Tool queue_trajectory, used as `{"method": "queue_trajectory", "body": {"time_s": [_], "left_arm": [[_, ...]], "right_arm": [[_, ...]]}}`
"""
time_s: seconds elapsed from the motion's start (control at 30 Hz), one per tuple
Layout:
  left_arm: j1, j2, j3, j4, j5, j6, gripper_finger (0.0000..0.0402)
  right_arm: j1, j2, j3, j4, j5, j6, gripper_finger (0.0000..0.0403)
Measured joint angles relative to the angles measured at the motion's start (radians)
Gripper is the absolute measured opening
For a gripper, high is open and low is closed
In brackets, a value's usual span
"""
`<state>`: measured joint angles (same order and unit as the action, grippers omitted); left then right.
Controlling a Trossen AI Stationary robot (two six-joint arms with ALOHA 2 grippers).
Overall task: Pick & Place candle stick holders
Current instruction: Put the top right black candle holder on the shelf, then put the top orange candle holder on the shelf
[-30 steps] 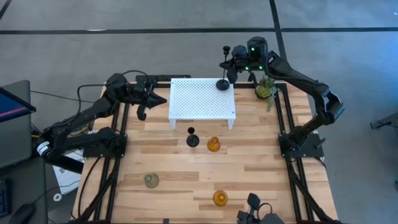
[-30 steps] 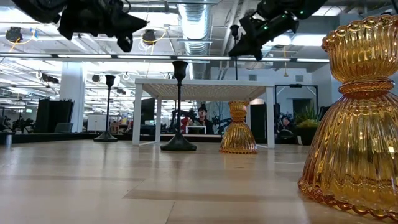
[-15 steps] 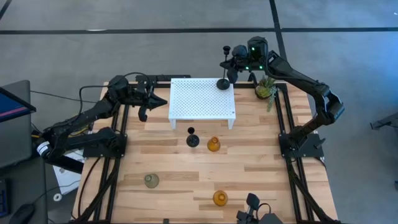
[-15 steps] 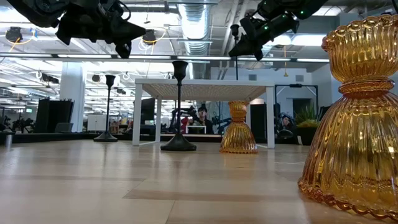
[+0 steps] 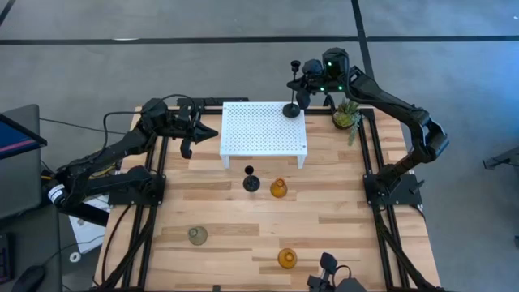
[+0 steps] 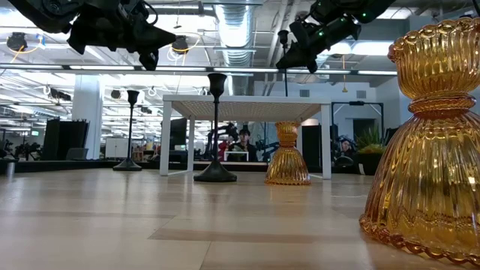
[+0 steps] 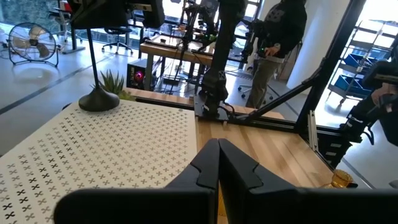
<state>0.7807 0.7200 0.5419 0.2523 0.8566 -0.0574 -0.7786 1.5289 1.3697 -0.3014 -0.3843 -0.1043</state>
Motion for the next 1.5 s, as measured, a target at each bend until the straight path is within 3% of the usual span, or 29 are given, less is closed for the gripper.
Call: {"method": "queue_trajectory", "body": {"time_s": [0.3,0.7,0.97,1.33,1.5], "left_arm": [[0.0,0.0,0.0,0.0,0.0,0.0,0.0004],[0.0,0.001,0.0,0.0,0.0,0.0,0.0004],[0.0,0.001,0.0,0.0,0.001,0.0,0.0004],[0.0,0.001,0.0,0.0,0.001,0.0,0.0004],[0.0,0.001,0.0,0.0,0.001,0.0,0.0004]], "right_arm": [[0.019,0.087,0.008,0.049,-0.015,0.001,0.0],[0.019,0.025,-0.003,0.02,-0.006,0.001,0.0019],[0.02,-0.004,-0.004,-0.03,0.035,-0.051,0.0081],[0.013,-0.018,-0.003,-0.065,0.075,-0.063,0.0236],[0.013,-0.053,-0.002,-0.086,0.071,-0.063,0.0254]]}}
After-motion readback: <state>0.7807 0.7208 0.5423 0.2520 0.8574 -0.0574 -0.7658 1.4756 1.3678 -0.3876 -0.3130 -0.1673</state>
